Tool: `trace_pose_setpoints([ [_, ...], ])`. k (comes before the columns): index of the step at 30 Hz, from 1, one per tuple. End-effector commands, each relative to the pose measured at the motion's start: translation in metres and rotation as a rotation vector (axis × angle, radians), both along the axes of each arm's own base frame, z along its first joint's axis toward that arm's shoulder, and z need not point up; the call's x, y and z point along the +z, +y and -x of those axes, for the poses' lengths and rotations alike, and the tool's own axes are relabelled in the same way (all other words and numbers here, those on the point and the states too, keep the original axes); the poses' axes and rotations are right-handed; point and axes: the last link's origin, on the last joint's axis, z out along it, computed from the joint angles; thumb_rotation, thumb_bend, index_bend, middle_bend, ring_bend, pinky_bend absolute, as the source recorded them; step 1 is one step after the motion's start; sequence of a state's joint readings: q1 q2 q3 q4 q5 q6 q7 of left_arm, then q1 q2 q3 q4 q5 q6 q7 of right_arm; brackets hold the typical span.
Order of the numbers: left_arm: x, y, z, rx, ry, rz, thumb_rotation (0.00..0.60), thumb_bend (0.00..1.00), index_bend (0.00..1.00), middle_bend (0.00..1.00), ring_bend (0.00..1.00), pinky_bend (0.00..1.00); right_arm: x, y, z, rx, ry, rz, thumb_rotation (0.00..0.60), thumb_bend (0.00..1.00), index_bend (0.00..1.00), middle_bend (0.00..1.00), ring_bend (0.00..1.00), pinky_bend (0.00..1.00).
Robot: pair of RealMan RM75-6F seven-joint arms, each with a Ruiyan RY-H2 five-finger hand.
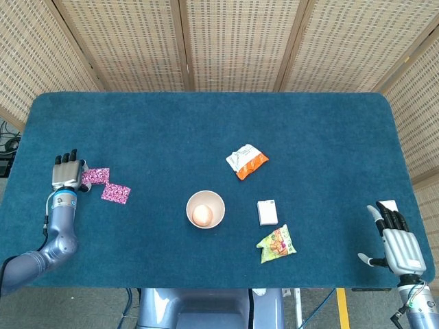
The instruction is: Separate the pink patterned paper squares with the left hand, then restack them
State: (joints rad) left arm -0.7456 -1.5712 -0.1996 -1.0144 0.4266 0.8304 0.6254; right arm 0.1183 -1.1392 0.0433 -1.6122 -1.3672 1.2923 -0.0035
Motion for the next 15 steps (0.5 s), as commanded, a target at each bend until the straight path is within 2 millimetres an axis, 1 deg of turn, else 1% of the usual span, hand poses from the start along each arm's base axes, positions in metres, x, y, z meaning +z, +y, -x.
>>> trace_pose_setpoints([
  [1,0.0004,0.0007,-0.0005,-0.004,-0.012,-0.006,0.600,0.29,0.48,0.00,0.00,0.00,0.0001,0.0000,0.0001,-0.001,0.000,0.001,0.600,0.10,0.00,0.00,0.00,0.00],
  [5,0.0003,0.0008,-0.0012,-0.013,-0.018,-0.008,0.600,0.26,0.47,0.00,0.00,0.00,0.0007,0.0000,0.0000,0.001,-0.001,0.005,0.600,0.10,0.00,0.00,0.00,0.00],
  [15,0.0005,0.0018,-0.0024,-0.023,-0.016,-0.018,0.600,0.22,0.43,0.00,0.00,0.00,0.0014,0.0000,0.0001,0.002,-0.003,0.007,0.600,0.10,0.00,0.00,0.00,0.00],
])
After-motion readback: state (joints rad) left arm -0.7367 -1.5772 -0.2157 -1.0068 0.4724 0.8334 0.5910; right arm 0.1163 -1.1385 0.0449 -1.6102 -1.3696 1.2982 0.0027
